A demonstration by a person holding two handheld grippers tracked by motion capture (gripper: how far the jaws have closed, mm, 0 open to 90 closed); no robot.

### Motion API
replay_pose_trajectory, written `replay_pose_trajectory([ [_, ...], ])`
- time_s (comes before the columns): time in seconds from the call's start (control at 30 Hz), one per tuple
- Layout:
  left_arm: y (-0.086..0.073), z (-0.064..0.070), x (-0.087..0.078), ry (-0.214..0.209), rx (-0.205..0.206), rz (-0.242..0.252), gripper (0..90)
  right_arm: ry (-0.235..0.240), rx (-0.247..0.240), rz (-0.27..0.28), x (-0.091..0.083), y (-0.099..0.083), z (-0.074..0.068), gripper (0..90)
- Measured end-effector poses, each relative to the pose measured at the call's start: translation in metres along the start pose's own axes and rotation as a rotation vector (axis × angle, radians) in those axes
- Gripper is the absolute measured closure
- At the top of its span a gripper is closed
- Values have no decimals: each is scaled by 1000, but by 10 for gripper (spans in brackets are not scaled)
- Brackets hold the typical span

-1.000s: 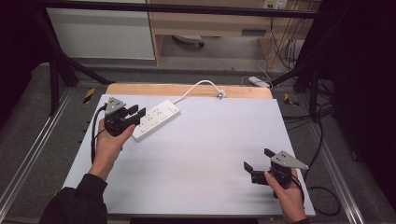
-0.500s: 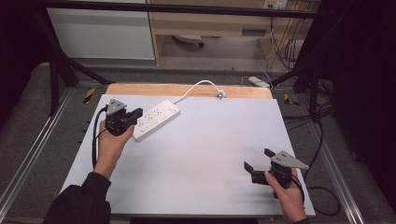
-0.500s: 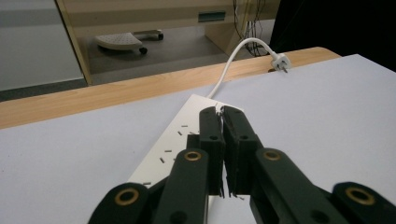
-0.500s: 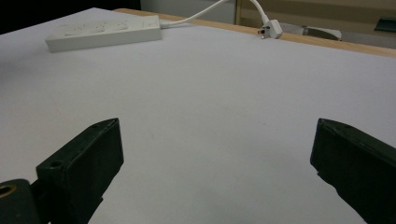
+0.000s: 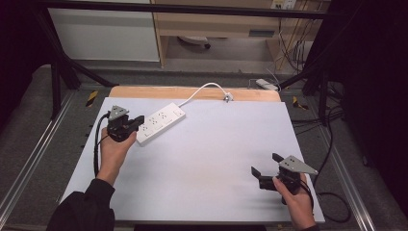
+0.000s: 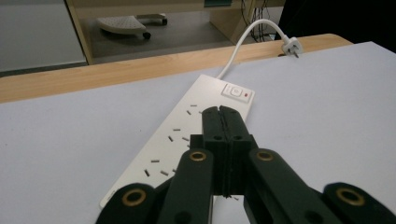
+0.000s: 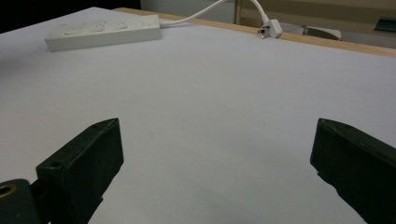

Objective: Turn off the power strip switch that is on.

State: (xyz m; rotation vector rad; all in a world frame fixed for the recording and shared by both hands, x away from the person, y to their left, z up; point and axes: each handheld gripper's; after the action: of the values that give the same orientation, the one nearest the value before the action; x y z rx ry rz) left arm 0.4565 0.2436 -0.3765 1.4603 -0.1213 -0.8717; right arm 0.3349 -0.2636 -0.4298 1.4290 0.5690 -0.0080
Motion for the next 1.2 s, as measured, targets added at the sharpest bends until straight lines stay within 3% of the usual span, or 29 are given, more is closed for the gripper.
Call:
replay_pose_trajectory([
  [0.63,-18,-7,17,-2,-14,-97,900,2,2,-2,0,0,0,30],
  [1.2,-35,-16,32,20,-23,-135,900,6,2,-9,1,-1,1,29],
])
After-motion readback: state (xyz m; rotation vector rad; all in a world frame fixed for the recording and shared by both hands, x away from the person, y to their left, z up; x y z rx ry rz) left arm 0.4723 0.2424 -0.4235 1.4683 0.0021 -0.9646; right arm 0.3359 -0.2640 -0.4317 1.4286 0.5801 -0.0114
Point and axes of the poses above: each handheld gripper's, and its own axes: x roughly forward along the jaws, y roughly out of its top, z roughly to its right, and after that the axes turned 11 degrees about -y, right-handed
